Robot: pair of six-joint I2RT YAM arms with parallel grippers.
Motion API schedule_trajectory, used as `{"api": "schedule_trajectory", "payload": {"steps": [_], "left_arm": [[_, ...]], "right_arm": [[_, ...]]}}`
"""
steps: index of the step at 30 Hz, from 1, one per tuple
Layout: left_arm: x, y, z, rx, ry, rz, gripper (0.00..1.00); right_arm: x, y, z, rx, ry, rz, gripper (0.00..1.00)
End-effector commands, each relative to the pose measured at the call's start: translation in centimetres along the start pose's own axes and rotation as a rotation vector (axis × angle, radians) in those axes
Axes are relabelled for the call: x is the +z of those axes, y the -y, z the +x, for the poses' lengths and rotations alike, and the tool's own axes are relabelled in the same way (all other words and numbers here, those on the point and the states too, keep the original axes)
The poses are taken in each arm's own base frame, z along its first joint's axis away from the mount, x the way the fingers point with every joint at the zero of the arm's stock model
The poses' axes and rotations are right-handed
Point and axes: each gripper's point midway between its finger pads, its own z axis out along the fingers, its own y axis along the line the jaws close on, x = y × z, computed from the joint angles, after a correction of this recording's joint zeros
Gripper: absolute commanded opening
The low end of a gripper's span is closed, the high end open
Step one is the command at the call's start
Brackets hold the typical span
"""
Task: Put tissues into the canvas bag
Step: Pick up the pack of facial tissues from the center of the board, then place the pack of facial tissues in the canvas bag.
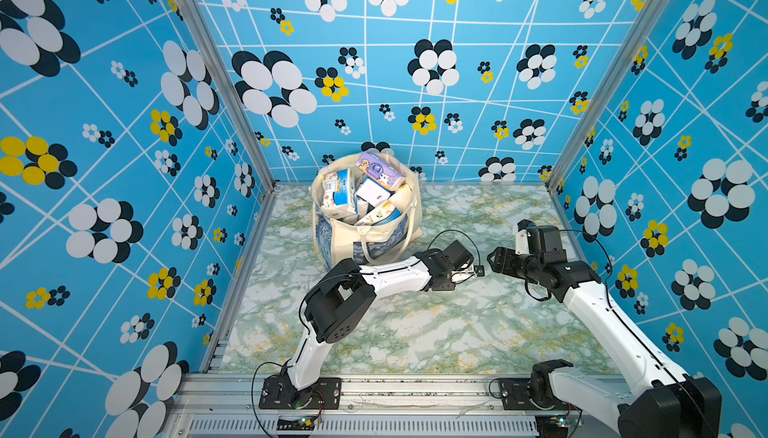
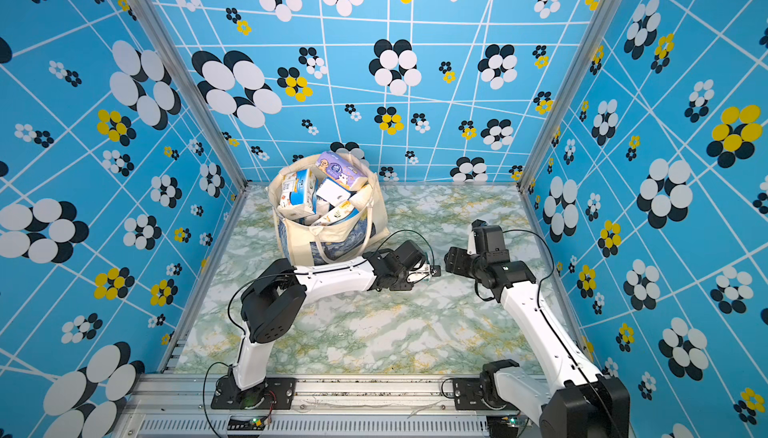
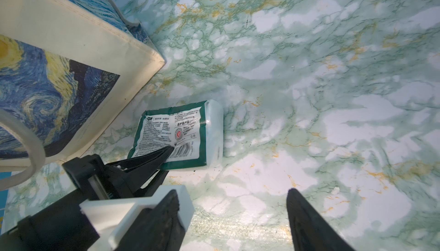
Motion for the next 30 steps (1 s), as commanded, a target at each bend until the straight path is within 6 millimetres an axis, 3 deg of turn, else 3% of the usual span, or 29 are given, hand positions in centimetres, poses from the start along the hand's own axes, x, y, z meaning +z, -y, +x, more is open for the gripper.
{"api": "schedule_trajectory", "payload": {"steps": [1,9,15,20,23,26,30], "left_arm": [[-4.7,-2.3,-2.1,-0.141,0.116,0.042,0.01],[-14.4,-7.9,-4.5,-0.365,0.383,0.057,0.01],[-23.2,-11.3,-5.4,-0.462,0.607,0.033,0.01],[-31.5,-13.7,-5.1,-0.481,0.781,-0.067,0.01],[-35.7,-14.9,-3.7,-0.497,0.843,-0.164,0.01],[-37.2,-16.4,-0.8,-0.533,0.772,-0.305,0.02],[-35.7,-17.9,3.2,-0.561,0.549,-0.438,0.02]], "right_arm": [[-0.6,0.7,-0.4,-0.001,0.038,0.027,0.74],[-1.1,0.7,-1.0,0.003,0.071,0.033,0.74],[-1.0,0.5,-1.3,0.01,0.076,0.023,0.73],[-0.8,0.2,-1.5,0.017,0.078,0.005,0.73],[-0.9,0.0,-1.6,0.021,0.081,-0.002,0.73],[-0.9,-0.1,-1.6,0.022,0.08,-0.009,0.73],[-0.7,-0.3,-1.5,0.023,0.072,-0.018,0.73]]}}
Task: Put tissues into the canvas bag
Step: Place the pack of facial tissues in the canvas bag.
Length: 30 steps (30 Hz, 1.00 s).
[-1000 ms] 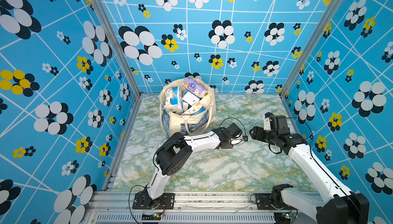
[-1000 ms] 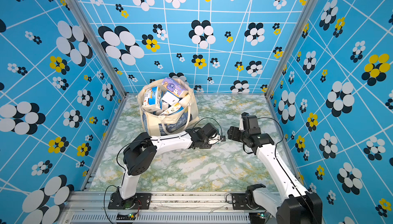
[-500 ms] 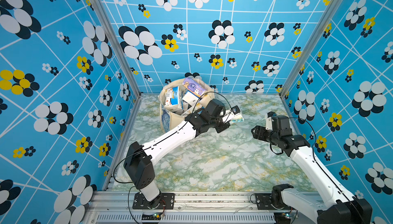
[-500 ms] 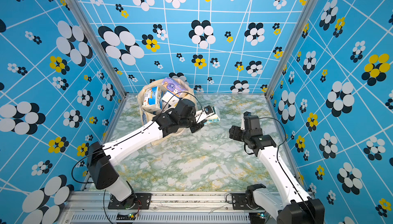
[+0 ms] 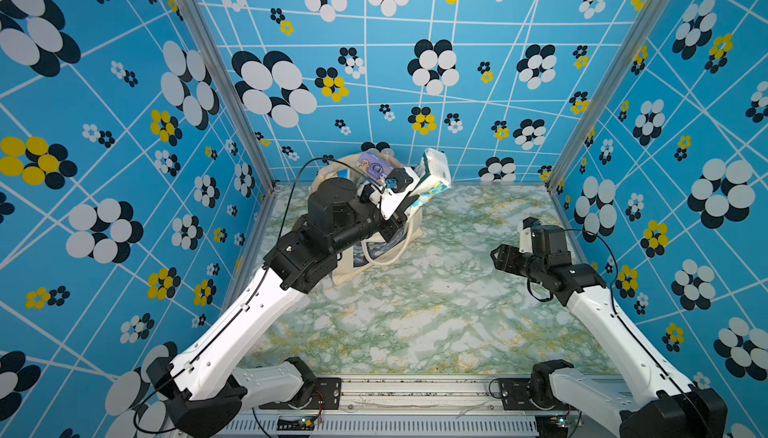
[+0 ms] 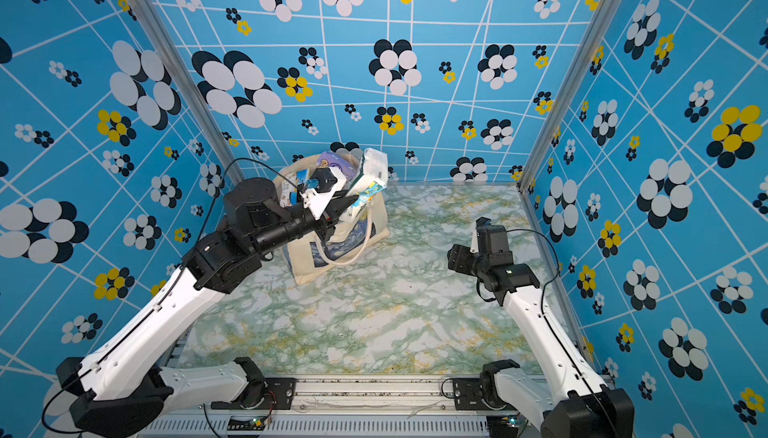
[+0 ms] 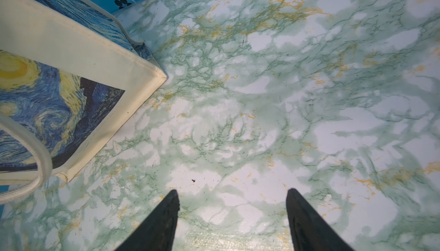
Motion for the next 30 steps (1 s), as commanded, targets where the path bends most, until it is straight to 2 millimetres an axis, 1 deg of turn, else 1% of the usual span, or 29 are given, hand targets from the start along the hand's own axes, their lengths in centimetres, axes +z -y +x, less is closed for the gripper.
{"api": "schedule_trajectory", "payload": {"steps": [1,4,7,9,11,14,17,21,24,25,28,29,30], "left_arm": [[0.9,-3.2,4.9,0.056,-0.228,-0.167,0.02],[1.7,-5.1,7.6,0.082,-0.346,-0.241,0.02],[3.1,-6.8,10.1,0.121,-0.44,-0.302,0.01],[4.1,-7.6,11.9,0.166,-0.516,-0.337,0.02],[4.9,-8.1,13.2,0.202,-0.578,-0.353,0.01],[5.8,-8.2,15.3,0.232,-0.668,-0.352,0.01],[5.9,-7.9,16.8,0.229,-0.74,-0.332,0.01],[5.3,-6.6,17.7,0.185,-0.797,-0.276,0.01],[4.6,-6.5,18.1,0.166,-0.832,-0.273,0.02],[4.5,-6.7,18.1,0.163,-0.838,-0.283,0.06],[4.1,-6.9,17.6,0.149,-0.828,-0.3,0.37],[4.1,-6.9,17.2,0.142,-0.811,-0.304,0.44],[4.1,-7.0,16.8,0.132,-0.791,-0.31,0.55]], "right_arm": [[0.2,-0.3,-0.3,0.023,0.008,-0.025,0.73],[0.3,-0.6,-0.4,0.028,0.006,-0.038,0.73],[0.4,-0.7,-0.4,0.034,0.004,-0.046,0.73],[0.4,-0.7,-0.3,0.035,0.0,-0.046,0.73],[0.4,-0.6,-0.1,0.034,-0.005,-0.04,0.73],[0.4,-0.4,0.1,0.031,-0.009,-0.032,0.73],[0.6,-0.3,0.3,0.031,-0.017,-0.03,0.73],[1.0,-0.4,0.3,0.032,-0.025,-0.032,0.73],[1.3,-0.7,0.0,0.039,-0.029,-0.044,0.73],[1.5,-0.8,0.0,0.04,-0.031,-0.05,0.73],[1.6,-1.0,-0.2,0.047,-0.034,-0.061,0.73],[1.7,-1.1,-0.2,0.046,-0.036,-0.065,0.73],[1.7,-1.2,-0.3,0.046,-0.035,-0.069,0.73]]}}
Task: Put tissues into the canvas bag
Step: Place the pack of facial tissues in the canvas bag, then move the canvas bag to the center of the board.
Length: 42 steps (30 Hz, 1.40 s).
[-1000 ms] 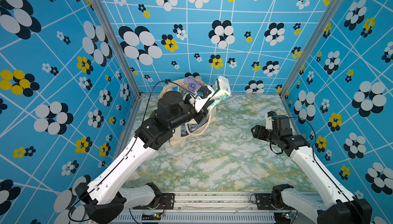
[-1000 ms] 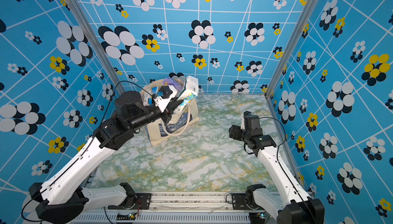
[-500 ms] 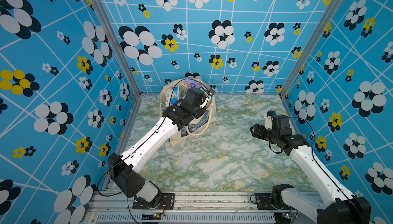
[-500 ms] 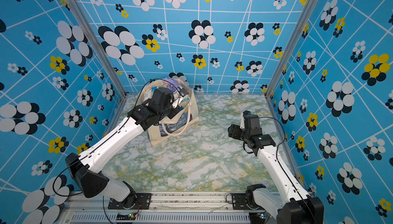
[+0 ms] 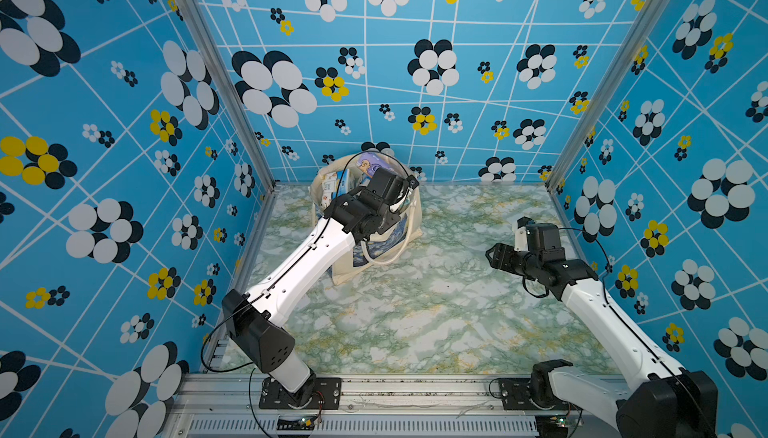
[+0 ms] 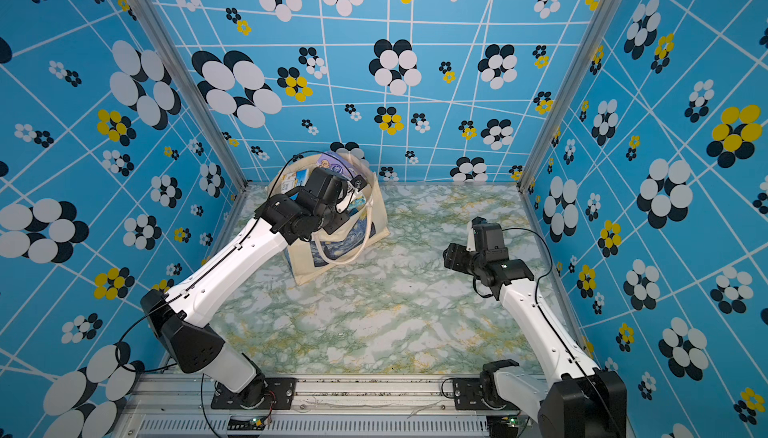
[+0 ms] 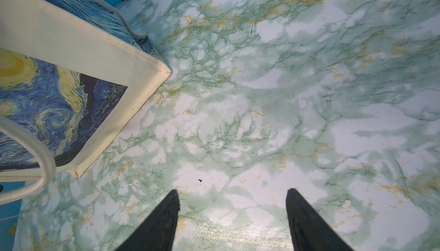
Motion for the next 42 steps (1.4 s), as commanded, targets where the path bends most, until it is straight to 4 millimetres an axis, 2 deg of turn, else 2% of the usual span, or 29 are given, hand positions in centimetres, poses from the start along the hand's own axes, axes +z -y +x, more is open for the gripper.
{"api": "schedule_trajectory", "payload": {"steps": [1,4,9,13,15,18,21,25,27,30,33,36,42], "left_arm": [[-1.9,-1.2,-0.6,-0.052,0.041,-0.021,0.63],[-3.5,-2.1,-1.9,-0.115,0.133,-0.028,0.7],[-8.0,-5.3,-3.2,-0.285,0.314,-0.074,0.69],[-11.1,-8.4,-1.1,-0.489,0.405,-0.107,0.63],[-11.8,-10.5,1.4,-0.617,0.418,-0.134,0.58],[-11.3,-12.8,6.1,-0.795,0.378,-0.15,0.49],[-9.6,-13.6,10.0,-0.935,0.334,-0.127,0.39],[-7.2,-13.1,12.9,-1.064,0.325,-0.055,0.37],[-5.9,-12.6,13.9,-1.107,0.307,-0.03,0.37],[-5.0,-12.1,14.7,-1.143,0.302,-0.013,0.39],[-4.9,-12.6,15.0,-1.155,0.315,-0.039,0.42],[-4.9,-13.9,14.9,-1.167,0.339,-0.055,0.53],[-3.6,-15.8,13.3,-1.185,0.375,0.017,0.64]], "right_arm": [[-0.1,-0.7,-0.9,0.019,0.016,-0.032,0.73],[-0.4,-0.9,-1.2,0.013,0.021,-0.037,0.73],[-0.9,-1.4,-2.1,0.007,0.039,-0.052,0.74],[-1.1,-1.7,-2.4,0.007,0.05,-0.061,0.74],[-1.0,-1.7,-2.5,0.012,0.052,-0.065,0.73],[-1.2,-2.8,-3.6,0.02,0.069,-0.107,0.73],[-2.0,-5.0,-5.5,0.024,0.113,-0.189,0.71],[-3.3,-9.0,-8.2,0.011,0.191,-0.304,0.69],[-3.9,-12.0,-9.5,-0.028,0.226,-0.358,0.69],[-3.9,-16.3,-11.2,-0.075,0.233,-0.426,0.69],[-3.1,-19.5,-12.7,-0.116,0.242,-0.45,0.69],[-1.6,-21.6,-14.2,-0.134,0.249,-0.45,0.69],[1.1,-23.9,-17.0,-0.133,0.265,-0.424,0.69]]}}
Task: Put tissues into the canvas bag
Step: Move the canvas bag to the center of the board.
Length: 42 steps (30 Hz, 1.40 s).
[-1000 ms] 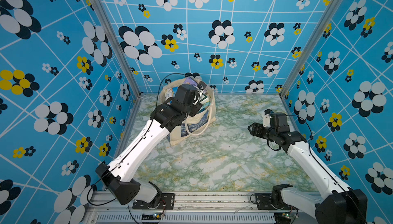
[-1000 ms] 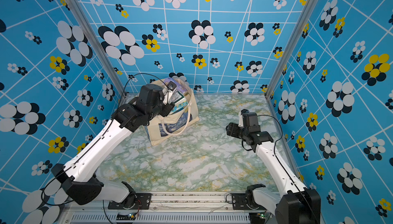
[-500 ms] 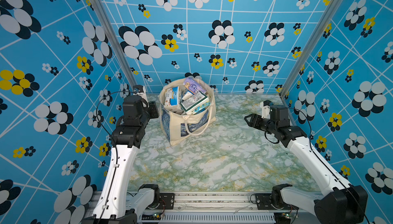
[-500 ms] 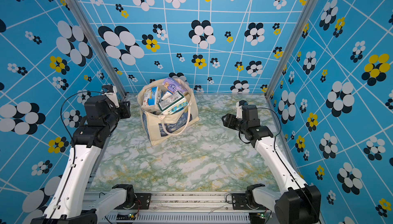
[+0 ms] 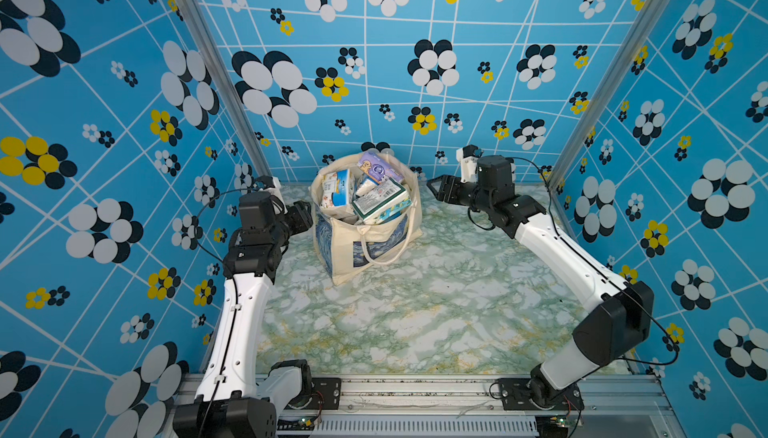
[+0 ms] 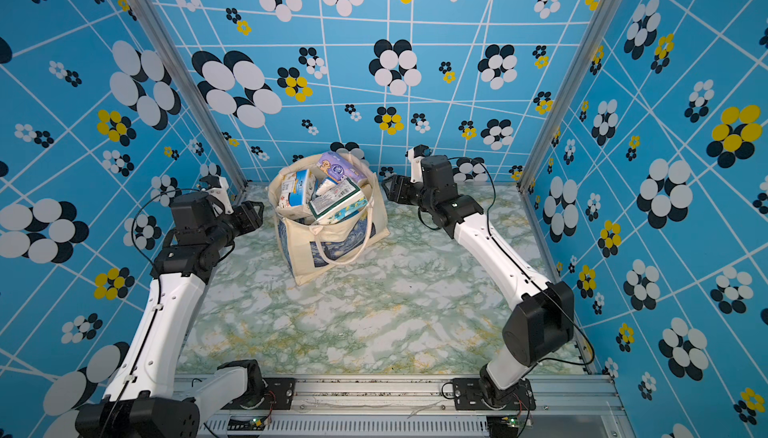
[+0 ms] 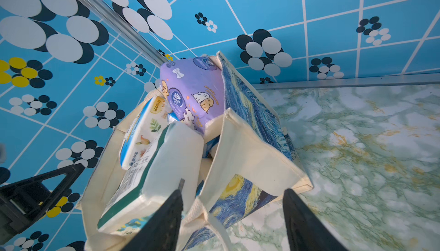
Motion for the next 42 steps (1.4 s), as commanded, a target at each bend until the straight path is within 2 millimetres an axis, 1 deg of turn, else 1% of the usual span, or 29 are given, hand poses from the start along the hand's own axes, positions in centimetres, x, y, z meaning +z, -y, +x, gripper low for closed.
{"api": "schedule_trajectory", "payload": {"steps": [1,4,7,11,16,19,25,26,28,30,32,33,35,36,38,42], "left_arm": [[0.8,1.5,-2.4,-0.023,0.037,0.095,0.66],[1.7,1.9,-3.1,-0.056,0.035,0.146,0.71],[2.6,2.3,-3.1,-0.069,0.011,0.178,0.75],[3.6,2.2,-2.6,-0.07,-0.03,0.188,0.71],[4.2,1.8,-2.0,-0.058,-0.064,0.173,0.67],[4.7,1.6,-1.6,-0.058,-0.08,0.167,0.64],[5.5,1.5,-1.0,-0.063,-0.11,0.174,0.55],[5.7,1.4,-0.8,-0.066,-0.117,0.175,0.54],[6.0,1.5,-0.6,-0.068,-0.13,0.183,0.46],[6.3,1.7,-0.3,-0.068,-0.144,0.191,0.27],[6.4,2.0,-0.1,-0.059,-0.153,0.196,0.08],[6.5,2.1,0.0,-0.056,-0.158,0.199,0.0],[6.5,2.5,0.2,-0.046,-0.166,0.207,0.0],[6.6,2.8,0.5,-0.042,-0.174,0.213,0.0],[6.4,3.7,0.9,-0.03,-0.189,0.231,0.0],[6.0,6.4,2.1,0.012,-0.223,0.277,0.0]], "right_arm": [[1.2,-0.6,-1.5,-0.013,0.031,0.016,0.68],[2.8,-1.1,-1.5,-0.029,0.018,0.026,0.69],[4.1,-1.4,-1.2,-0.05,-0.004,0.042,0.68],[5.4,-1.5,-0.7,-0.072,-0.017,0.072,0.68],[6.5,-1.2,-0.2,-0.084,-0.033,0.105,0.68],[6.9,-0.8,0.2,-0.098,-0.044,0.138,0.61],[7.5,-0.8,1.6,-0.116,-0.088,0.153,0.41],[7.5,-0.8,1.8,-0.119,-0.094,0.154,0.38],[7.4,-0.9,2.0,-0.125,-0.1,0.158,0.28],[7.2,-0.8,2.0,-0.129,-0.099,0.167,0.17],[6.8,-0.7,1.9,-0.134,-0.092,0.177,0.11],[6.6,-0.6,1.8,-0.138,-0.089,0.186,0.08],[6.1,-0.3,1.6,-0.147,-0.077,0.204,0.01],[5.7,-0.1,1.3,-0.153,-0.064,0.218,0.0],[4.7,0.1,0.8,-0.167,-0.037,0.242,0.0],[1.9,0.6,-0.6,-0.209,0.015,0.3,0.0]]}}
